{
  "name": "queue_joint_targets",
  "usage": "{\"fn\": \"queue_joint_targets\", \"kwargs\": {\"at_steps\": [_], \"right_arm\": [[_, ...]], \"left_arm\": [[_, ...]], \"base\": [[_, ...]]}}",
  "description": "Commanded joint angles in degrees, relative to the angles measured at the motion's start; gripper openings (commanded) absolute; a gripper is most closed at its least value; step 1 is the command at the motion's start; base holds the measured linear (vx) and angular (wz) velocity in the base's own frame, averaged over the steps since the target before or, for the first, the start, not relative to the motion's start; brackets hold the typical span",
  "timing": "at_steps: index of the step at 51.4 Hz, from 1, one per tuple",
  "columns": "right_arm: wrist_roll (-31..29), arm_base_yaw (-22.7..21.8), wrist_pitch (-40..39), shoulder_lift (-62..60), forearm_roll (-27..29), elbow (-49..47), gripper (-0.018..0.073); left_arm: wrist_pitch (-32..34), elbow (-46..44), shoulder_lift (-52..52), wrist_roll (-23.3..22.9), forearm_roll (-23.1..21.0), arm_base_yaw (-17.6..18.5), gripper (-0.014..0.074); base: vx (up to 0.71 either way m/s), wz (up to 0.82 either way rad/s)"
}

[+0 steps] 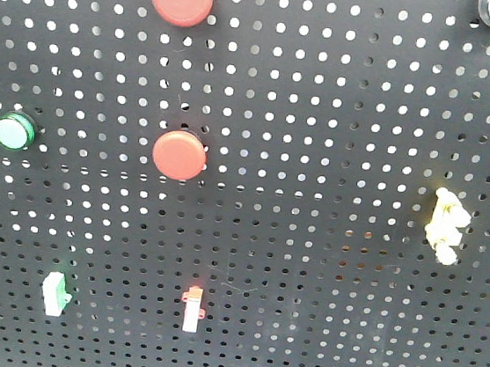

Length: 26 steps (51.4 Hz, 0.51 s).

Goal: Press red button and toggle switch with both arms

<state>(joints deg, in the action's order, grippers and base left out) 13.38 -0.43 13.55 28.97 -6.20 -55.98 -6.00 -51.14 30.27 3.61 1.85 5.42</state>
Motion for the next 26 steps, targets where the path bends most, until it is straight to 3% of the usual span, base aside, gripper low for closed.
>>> {"fn": "queue_joint_targets", "kwargs": {"at_steps": [1,10,17,22,26], "right_arm": [[-0.1,-0.3,-3.1,3.7,0.9,-3.9,-0.0003],[0.7,-0.3,-0.7,4.4,7.9,-3.8,-0.0003],[-1.4,-0.3,1.5,4.4,8.3,-3.8,-0.0003],[-2.9,-0.3,1.3,4.4,8.3,-3.8,-0.0003],[-3.3,-0.3,0.9,4.4,8.3,-3.8,-0.0003]], "left_arm": [[3.3,-4.7,4.3,-0.2,-0.4,-0.2,0.0001],[3.1,-5.3,5.1,0.1,-5.5,-0.1,0.0001],[-3.2,-7.9,6.6,2.5,-7.2,1.7,0.0001],[-8.2,-11.7,10.0,10.1,-11.3,5.1,0.0001],[-13.0,-16.1,13.7,21.3,-19.5,9.0,0.0001]], "base": [[0.00,0.00],[0.00,0.00],[0.00,0.00],[0.00,0.00],[0.00,0.00]]}}
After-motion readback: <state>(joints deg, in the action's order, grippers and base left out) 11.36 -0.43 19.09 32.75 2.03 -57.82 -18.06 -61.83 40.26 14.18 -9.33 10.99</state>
